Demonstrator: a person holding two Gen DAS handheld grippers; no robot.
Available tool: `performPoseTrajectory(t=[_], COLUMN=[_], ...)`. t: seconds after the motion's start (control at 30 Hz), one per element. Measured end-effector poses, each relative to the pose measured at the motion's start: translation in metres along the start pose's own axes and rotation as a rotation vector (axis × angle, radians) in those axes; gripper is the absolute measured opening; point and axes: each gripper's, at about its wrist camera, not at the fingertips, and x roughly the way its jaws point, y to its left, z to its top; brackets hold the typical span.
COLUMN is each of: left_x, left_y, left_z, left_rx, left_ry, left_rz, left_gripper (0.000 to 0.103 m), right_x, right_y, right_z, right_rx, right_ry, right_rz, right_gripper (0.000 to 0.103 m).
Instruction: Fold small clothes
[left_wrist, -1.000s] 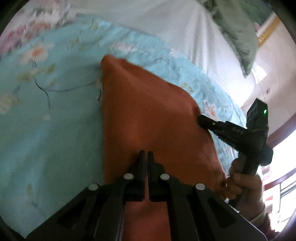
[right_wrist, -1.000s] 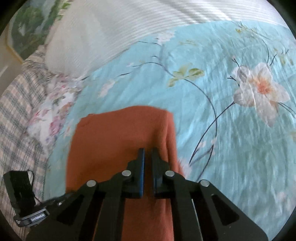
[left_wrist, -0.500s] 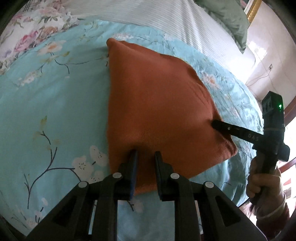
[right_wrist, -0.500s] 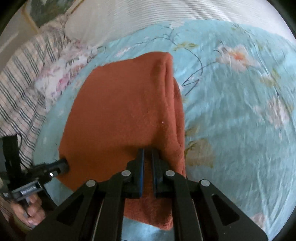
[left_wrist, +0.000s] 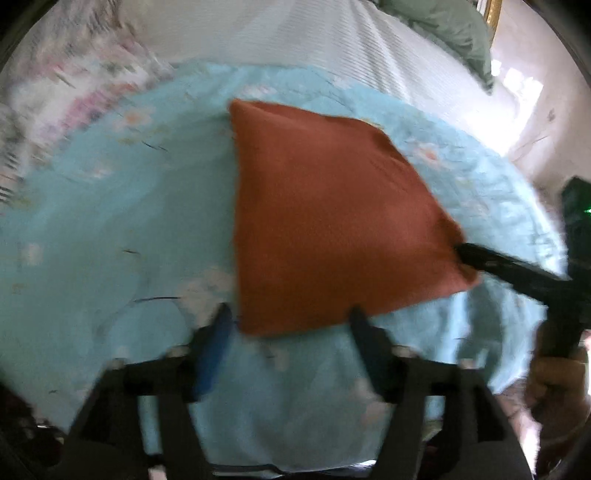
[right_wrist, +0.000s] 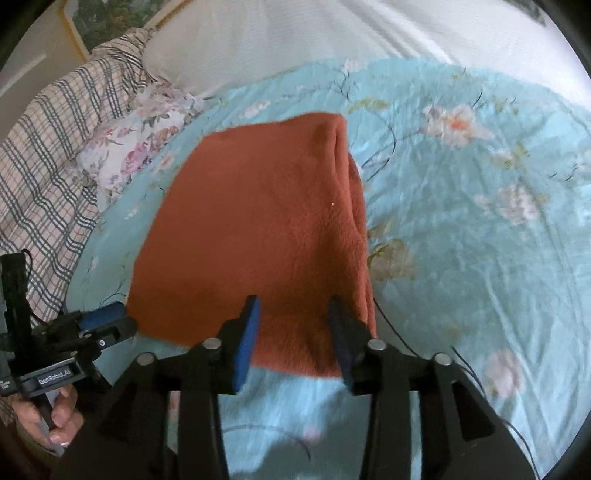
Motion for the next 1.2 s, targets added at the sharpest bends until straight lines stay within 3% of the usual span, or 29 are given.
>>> performPoseTrajectory(t=[0.2,0.47,0.57,0.83,0.87,0.93,0.97,1.03,1.13,1.2], left_x=[-0.016,-0.019,-0.021,-0.011,-0.010,-0.009,-0.009,-0.010,-0.011,-0.005], left_y=[0.002,0.007,0.011,0.016,0.015,0.014,0.014,0.015,0.018,0.018], left_z=[-0.015,-0.019,-0.013,0.015,0.018,0.021,0.023,0.026,0.028,0.031], left_rx=[0.027,0.039,0.036,0.009,0.011,0.017,0.019,0.019,0.012,0.016], left_ry=[-0.021,-0.010,-0.026,-0.020,-0.021,-0.024,-0.026,-0.031,-0.043,-0.030], left_rz=[0.173,0.291,0.281,0.296,0.294,0.298,0.301,0.297,0.297,0.301], left_gripper=[0.083,0.083,0.083,0.084,0.084,0.084,0.084,0.084,0.084,0.084], right_x=[-0.029,-0.032,-0.025,0.037,0.051,0.072,0.083,0.089,0.079,0.088], right_y=[0.010,0.017,0.012,-0.018,-0.026,-0.035,-0.037,-0.038,-0.031,-0.032], right_z=[-0.016,-0.030,-0.015,0.074,0.088,0.101,0.106,0.110,0.105,0.102], right_rx=[-0.060,-0.097,-0.082,0.028,0.062,0.104,0.108,0.110,0.069,0.063], right_ry=[-0.051,-0.030,-0.027,-0.019,-0.003,0.020,0.054,0.065,0.028,0.058], right_rz=[-0.059,-0.030,-0.003,0.043,0.043,0.044,0.043,0.037,-0.049,-0.071], right_gripper=[0.062,0.064,0.064,0.063,0.061,0.040,0.015,0.011,0.011,0.011])
